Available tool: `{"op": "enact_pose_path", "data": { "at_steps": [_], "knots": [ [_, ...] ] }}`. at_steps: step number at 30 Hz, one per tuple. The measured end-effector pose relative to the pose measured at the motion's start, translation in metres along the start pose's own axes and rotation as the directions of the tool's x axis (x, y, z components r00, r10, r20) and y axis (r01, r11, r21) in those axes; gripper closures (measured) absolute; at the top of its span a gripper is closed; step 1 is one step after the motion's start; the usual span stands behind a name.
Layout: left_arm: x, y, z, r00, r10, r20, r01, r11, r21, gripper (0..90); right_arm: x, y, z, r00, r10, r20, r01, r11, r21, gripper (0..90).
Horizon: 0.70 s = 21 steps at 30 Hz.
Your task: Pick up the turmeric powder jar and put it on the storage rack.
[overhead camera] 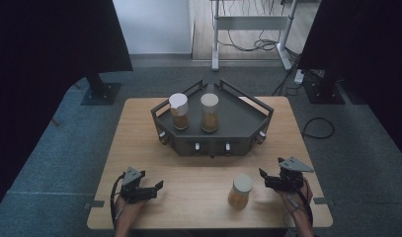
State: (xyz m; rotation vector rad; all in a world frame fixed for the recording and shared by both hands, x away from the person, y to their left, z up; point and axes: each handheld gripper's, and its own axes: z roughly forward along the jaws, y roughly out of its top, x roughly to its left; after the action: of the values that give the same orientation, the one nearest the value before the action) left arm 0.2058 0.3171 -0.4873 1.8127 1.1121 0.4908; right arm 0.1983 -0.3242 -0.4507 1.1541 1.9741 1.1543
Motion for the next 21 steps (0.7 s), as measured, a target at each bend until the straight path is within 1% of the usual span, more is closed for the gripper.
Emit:
{"op": "enact_pose_path", "data": {
  "at_steps": [10,21],
  "knots": [
    [-0.0001,0.0,0.0,1.0,0.002,0.0,-0.002,1.0,0.0,8.5,-0.0006,-0.0023,0.0004,1.0,0.007,0.0,-0.007,1.0,0.003,13.7],
    [0.0001,0.0,0.0,1.0,0.001,0.001,-0.001,1.0,0.0,8.5,0.0007,-0.0012,-0.0014,1.0,0.005,-0.003,-0.005,1.0,-0.004,13.7]
  ]
}}
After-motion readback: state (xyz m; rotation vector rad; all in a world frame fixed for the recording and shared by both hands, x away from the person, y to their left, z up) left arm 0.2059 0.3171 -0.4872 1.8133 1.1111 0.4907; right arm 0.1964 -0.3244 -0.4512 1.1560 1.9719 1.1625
